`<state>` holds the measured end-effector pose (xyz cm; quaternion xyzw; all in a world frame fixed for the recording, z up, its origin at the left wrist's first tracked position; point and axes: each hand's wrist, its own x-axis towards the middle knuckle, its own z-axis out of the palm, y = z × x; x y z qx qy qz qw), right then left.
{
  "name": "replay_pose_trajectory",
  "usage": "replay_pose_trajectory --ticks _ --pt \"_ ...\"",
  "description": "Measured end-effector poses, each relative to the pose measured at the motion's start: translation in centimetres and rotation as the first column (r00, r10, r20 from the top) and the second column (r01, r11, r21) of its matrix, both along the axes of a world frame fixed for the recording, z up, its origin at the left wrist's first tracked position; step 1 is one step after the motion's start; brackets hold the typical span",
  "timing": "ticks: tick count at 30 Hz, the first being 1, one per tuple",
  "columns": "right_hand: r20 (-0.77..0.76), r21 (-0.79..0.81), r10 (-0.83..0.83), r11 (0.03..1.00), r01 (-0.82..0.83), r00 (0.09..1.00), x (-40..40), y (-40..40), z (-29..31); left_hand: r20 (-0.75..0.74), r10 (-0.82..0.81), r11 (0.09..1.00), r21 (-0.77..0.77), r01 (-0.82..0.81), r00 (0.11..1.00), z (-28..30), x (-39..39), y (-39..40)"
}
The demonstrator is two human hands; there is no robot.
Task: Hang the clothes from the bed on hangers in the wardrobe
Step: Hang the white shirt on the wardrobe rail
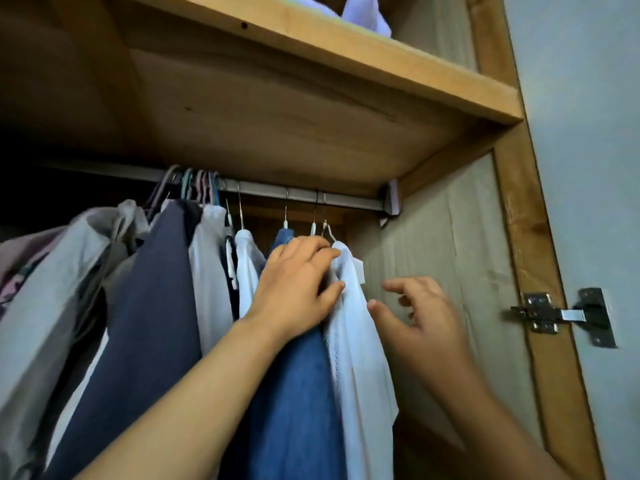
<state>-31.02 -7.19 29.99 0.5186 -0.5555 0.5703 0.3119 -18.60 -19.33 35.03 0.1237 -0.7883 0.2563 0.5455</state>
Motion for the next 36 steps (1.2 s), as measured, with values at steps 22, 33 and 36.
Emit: replay_pose_trajectory --ticks 22,33,36 --pt "-0.108 0.381 -0.064 0.919 0.101 0.992 -2.2 -11.2 10.9 0.137 -0.223 0.972 -0.04 0.23 0.965 1.9 -1.5 -9.9" --pt "0.201 0.473 0.224 0.83 -0.295 0.954 -2.7 -14.2 11.1 0.134 -0.239 0.953 -0.159 0.259 0.962 0.8 -2.0 -13.1" --pt "0.241 0.421 0.225 0.852 -0.311 0.944 -3.3 -14.9 10.8 0.138 -0.256 0.946 -0.17 0.278 0.957 0.8 -2.1 -13.5"
